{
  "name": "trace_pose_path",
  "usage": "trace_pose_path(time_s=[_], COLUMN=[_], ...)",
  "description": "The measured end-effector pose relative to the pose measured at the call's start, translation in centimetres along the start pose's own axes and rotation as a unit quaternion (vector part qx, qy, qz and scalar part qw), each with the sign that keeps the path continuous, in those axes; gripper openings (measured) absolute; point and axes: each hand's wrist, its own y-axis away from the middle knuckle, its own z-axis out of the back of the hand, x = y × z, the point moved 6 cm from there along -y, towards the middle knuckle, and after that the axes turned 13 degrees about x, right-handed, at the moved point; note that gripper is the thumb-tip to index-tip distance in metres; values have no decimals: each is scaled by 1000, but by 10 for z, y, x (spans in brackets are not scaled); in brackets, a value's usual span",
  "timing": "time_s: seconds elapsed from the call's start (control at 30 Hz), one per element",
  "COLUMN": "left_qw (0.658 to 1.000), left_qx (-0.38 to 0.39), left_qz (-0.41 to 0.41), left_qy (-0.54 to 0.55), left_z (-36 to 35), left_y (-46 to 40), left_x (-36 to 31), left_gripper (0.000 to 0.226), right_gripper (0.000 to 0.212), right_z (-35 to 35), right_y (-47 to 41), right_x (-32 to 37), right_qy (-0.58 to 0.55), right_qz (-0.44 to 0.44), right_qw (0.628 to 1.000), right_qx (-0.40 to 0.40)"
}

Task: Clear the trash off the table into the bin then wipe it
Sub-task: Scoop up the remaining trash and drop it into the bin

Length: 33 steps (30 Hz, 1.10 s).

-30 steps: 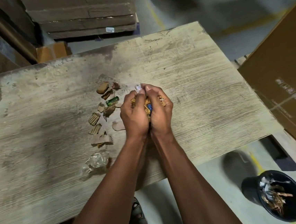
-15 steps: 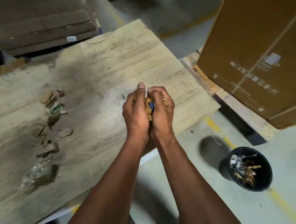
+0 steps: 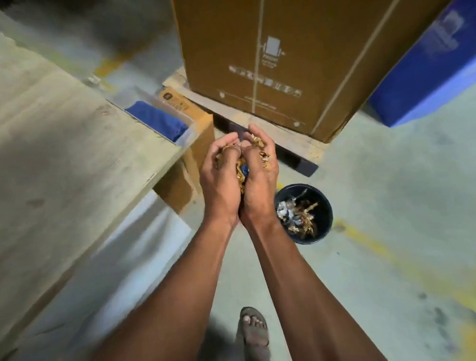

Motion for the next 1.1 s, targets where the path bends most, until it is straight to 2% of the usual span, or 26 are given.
trace_pose_path(time_s=[0.1, 0.33, 0.47, 0.63, 0.73, 0.93, 1.1], left_qw=[999, 990, 985, 979, 976, 973, 950], left_qx=[50, 101, 120, 140, 139, 138, 184], left_qz=[17, 65, 106, 115, 122, 132, 151], left_qy=[-12, -75, -61, -88, -115, -128, -205], left_z=[-43, -103, -126, -144, -145, -137, -133], left_y=[5, 11, 7, -11, -26, -55, -84], left_x=[37, 138, 203, 286, 345, 444, 507], left_gripper=[27, 27, 19, 24, 16, 9, 30], right_gripper=[23, 21, 26, 23, 23, 48, 61], right_z=[62, 179, 239, 312, 358, 431, 480], right_y=[0, 10, 5, -9, -21, -46, -63], right_x=[9, -2, -32, -77, -117, -196, -245], right_qy=[28, 89, 76, 57, 44, 87, 132], right_qz=[8, 4, -6, 1, -7, -50, -70], right_qw=[998, 984, 977, 969, 964, 954, 934], right_qx=[-47, -154, -201, -242, -263, -283, -325])
